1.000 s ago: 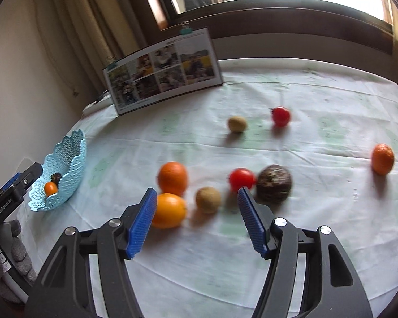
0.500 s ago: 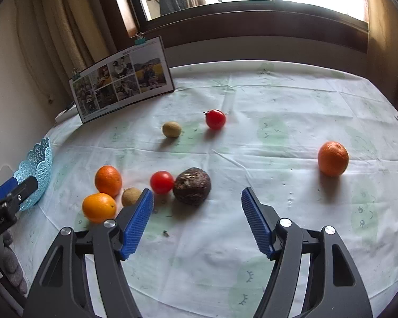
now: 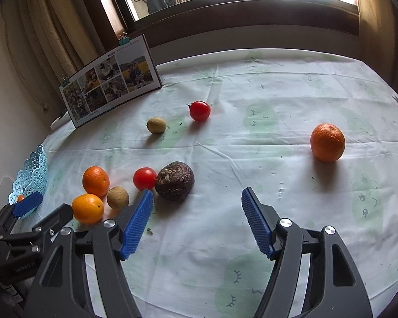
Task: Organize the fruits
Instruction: 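Move both open grippers away from the basket back toward the remaining fruit, then grasp a large orange with the left gripper while the right gripper grasps another passion fruit, then carry the orange into the basket and open left gripper while right gripper carries the passion fruit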
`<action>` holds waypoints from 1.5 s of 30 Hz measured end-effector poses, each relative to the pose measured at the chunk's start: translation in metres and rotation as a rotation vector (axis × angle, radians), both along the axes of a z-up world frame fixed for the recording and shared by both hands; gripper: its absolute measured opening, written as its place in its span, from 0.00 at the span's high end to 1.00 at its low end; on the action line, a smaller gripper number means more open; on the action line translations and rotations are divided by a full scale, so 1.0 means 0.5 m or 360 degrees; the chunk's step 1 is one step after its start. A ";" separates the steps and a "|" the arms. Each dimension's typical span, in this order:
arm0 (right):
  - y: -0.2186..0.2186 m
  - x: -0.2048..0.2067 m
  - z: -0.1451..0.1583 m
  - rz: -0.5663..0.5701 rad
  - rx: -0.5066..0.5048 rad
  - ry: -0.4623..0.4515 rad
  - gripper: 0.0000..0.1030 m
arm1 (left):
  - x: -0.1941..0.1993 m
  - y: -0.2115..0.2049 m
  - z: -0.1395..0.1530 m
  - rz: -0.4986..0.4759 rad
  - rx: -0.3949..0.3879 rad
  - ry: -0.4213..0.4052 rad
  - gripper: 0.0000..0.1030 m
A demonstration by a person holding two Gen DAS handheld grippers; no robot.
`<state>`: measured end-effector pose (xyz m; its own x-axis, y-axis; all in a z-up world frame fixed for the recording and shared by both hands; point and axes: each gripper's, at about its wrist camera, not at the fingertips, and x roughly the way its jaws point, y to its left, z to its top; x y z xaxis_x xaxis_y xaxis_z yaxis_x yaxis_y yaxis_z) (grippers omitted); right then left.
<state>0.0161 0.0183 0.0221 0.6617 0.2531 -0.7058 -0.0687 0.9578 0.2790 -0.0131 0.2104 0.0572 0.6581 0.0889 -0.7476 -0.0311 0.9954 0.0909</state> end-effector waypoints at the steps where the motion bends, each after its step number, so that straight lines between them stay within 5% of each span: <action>1: -0.003 0.001 -0.001 -0.0008 0.0007 0.0003 0.33 | 0.004 -0.008 -0.005 -0.0030 -0.0008 0.0012 0.03; 6: -0.006 0.002 -0.003 -0.0016 0.0017 0.0007 0.33 | 0.022 -0.026 -0.031 -0.0095 -0.0070 0.0079 0.08; 15: -0.003 0.003 -0.009 -0.0009 0.0010 0.0016 0.33 | 0.035 -0.023 -0.055 -0.0175 -0.0282 0.0117 0.56; 31: 0.054 0.038 -0.019 0.0101 -0.0205 0.0052 0.34 | -0.012 0.011 -0.028 -0.0102 -0.0249 -0.0082 0.56; 41: 0.088 0.072 -0.025 0.0215 -0.0284 0.0054 0.59 | -0.013 0.026 -0.029 -0.0052 -0.0275 -0.0087 0.56; 45: 0.084 0.066 -0.024 0.0218 -0.0265 0.0049 0.60 | -0.012 0.028 -0.031 -0.0040 -0.0275 -0.0082 0.56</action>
